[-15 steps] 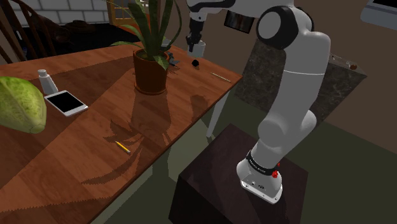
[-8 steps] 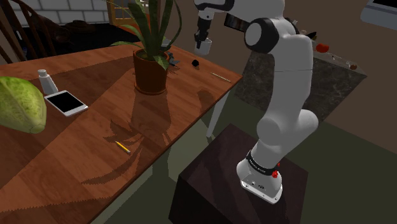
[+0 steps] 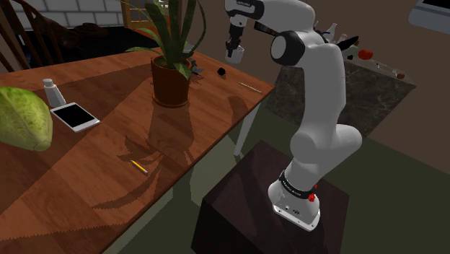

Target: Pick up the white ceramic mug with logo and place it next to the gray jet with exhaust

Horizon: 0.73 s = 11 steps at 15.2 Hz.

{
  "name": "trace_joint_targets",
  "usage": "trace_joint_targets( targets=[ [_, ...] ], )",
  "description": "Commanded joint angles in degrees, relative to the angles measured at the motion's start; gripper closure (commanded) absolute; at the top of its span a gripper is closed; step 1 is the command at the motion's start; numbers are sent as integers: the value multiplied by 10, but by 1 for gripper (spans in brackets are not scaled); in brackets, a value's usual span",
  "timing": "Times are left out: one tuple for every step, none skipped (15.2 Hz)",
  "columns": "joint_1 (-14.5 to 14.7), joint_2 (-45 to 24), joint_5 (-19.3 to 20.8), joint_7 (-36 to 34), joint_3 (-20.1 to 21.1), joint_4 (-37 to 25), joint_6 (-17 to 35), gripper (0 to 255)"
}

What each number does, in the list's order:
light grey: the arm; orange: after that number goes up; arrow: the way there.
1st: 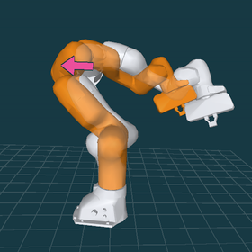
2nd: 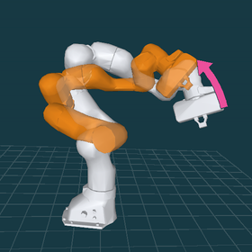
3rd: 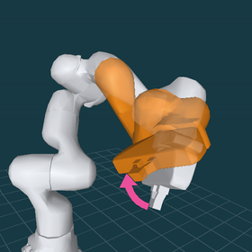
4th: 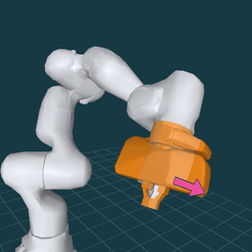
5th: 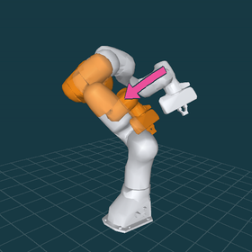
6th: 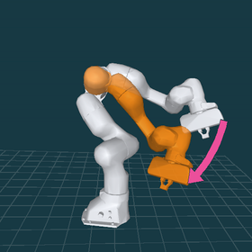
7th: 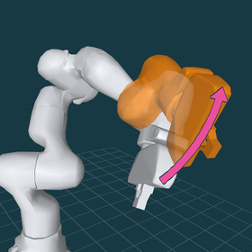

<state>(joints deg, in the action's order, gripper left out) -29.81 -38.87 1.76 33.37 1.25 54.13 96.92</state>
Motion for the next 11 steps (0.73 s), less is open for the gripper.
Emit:
trace_joint_targets(
  targets=[
    [1,4,0,-1,0,22,19,255],
    [0,6,0,-1,0,34,28,255],
    [0,8,0,-2,0,44,37,255],
    [0,9,0,-2,0,55,46,255],
    [0,11,0,-2,0,64,54,255],
    [0,12,0,-2,0,74,62,255],
    [0,12,0,-2,0,83,71,255],
    [0,13,0,-2,0,91,79,255],
    [0,13,0,-3,0,99,86,255],
    [0,13,0,-3,0,107,94,255],
    [-1,13,1,-3,0,114,102,255]
  ],
)
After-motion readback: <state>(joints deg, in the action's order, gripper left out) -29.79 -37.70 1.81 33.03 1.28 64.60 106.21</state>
